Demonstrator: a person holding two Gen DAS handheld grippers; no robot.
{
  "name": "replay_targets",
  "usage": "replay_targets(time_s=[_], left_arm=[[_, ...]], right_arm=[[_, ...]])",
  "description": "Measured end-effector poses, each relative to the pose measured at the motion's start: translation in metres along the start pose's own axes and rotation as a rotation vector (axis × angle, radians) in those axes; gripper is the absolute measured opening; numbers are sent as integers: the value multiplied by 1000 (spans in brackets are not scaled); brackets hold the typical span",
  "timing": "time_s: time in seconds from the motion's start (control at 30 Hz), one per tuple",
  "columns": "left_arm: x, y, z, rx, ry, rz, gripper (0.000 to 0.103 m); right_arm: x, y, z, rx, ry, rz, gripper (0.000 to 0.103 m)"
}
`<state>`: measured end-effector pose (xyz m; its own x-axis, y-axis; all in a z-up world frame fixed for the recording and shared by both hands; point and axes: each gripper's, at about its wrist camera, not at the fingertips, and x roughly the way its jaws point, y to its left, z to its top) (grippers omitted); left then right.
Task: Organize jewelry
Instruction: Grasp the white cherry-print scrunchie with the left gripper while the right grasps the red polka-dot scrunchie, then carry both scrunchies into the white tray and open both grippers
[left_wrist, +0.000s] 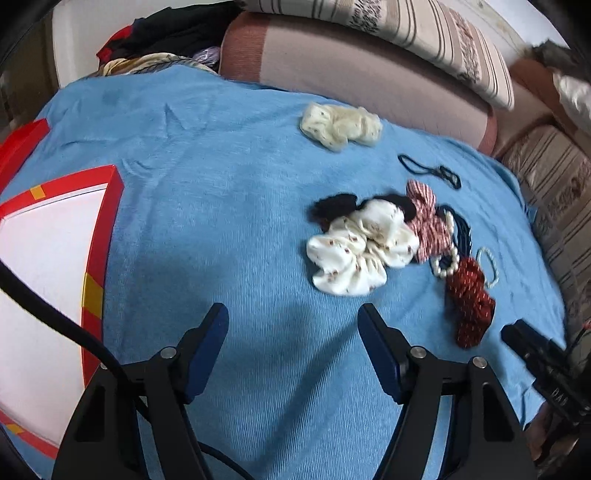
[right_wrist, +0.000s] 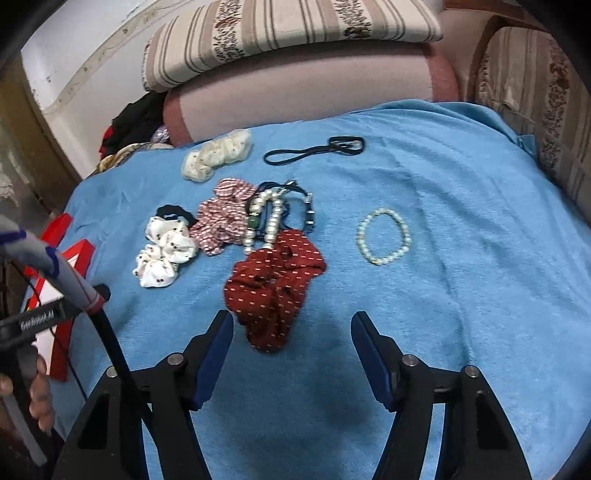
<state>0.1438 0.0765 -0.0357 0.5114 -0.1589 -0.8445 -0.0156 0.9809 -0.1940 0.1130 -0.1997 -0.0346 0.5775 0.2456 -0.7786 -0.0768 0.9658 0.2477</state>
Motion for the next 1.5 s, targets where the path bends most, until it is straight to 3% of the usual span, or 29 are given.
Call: replay_targets(time_s=[0.13, 0.4, 0.47, 0.5, 0.53, 0.57, 0.63, 0.73, 0.93, 1.2, 1.5], left_arm=[[10, -7, 10, 23, -11, -37, 72], [60, -36, 36, 48, 60, -160, 72], [68, -42, 38, 48, 77, -157, 71], [71, -45, 38, 52, 80, -151, 68], [73, -47, 38, 52, 83, -142, 46], [75, -48, 38, 48, 105, -126, 20], [73, -46, 36, 17, 127, -146, 15], [56, -43, 32, 19, 107, -129, 13], [-9, -29, 19, 6, 31, -154, 13], [-88, 9, -5, 15, -117, 11, 13], [-140, 98, -36, -69, -201, 245, 13]], right_arm=[[19, 5, 2, 8, 21, 52, 71], [49, 14, 6, -18, 53, 41, 71], [57, 14, 6, -25, 65, 21, 71], [58, 13, 6, -26, 68, 19, 65], [60, 14, 5, -29, 75, 11, 50], [62, 14, 5, -33, 81, -4, 43], [59, 11, 5, -20, 83, 9, 23], [48, 12, 4, -16, 77, 20, 17], [12, 29, -2, -43, 46, 44, 16], [-27, 93, -9, -180, 16, 134, 16], [-27, 216, -20, -369, 70, 311, 16]])
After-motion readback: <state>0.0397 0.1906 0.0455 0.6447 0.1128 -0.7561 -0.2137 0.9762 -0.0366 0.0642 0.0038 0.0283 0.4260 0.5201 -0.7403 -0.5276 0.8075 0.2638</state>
